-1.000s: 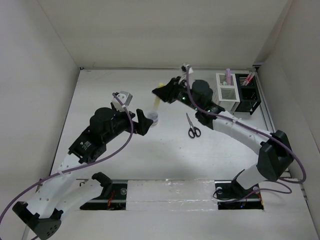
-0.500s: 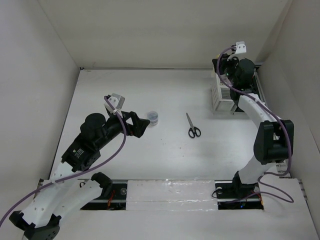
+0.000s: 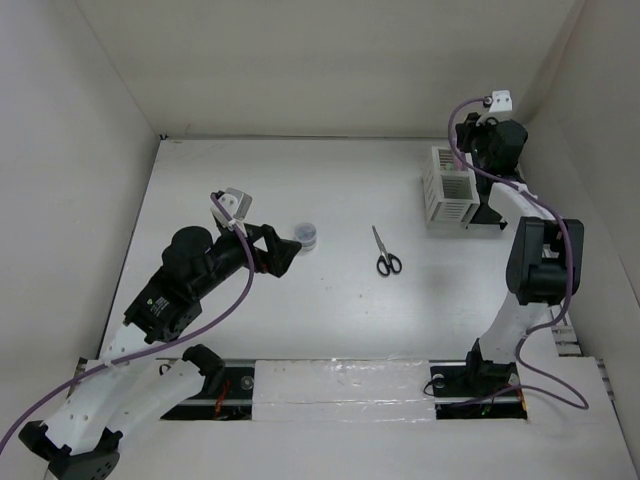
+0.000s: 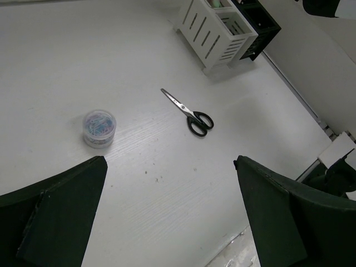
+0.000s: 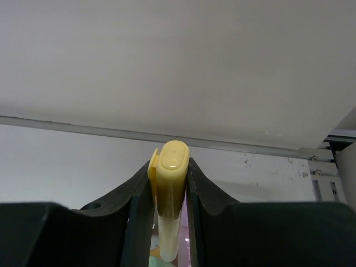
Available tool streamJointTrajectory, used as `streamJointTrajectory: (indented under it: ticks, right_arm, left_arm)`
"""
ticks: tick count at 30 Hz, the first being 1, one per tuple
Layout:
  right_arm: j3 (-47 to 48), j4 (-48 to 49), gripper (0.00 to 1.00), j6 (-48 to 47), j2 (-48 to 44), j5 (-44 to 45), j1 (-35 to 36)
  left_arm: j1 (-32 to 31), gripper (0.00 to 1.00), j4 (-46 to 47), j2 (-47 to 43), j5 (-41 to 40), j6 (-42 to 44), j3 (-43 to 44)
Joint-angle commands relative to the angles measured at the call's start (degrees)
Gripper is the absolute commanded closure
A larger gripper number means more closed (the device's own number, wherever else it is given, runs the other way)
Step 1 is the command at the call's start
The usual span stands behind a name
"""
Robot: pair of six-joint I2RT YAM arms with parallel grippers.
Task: Sort the stationery into containers
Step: Place the stationery in the storage box.
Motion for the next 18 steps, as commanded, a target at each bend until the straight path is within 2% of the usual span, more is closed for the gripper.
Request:
streamJointTrajectory:
  ticks: [1, 8, 18]
  right_arm:
    - [1.50, 7.87, 1.00, -1.95, 0.78, -1.05, 0.40]
    - [0.52, 10.59, 1.00, -1.95, 3.50, -0.52, 1.10]
    - [2.54, 8.66, 1.00, -1.95, 6.84, -0.88, 2.34]
  left_arm:
    - [-0.11, 0.00, 2.52, -0.60, 1.24, -0.20, -0.34]
    - [-0.11, 0.00, 2.52, 0.54, 1.76, -0.20, -0.34]
    - [-0.11, 0.00, 3.05, 0.54, 1.76, -0.20, -0.34]
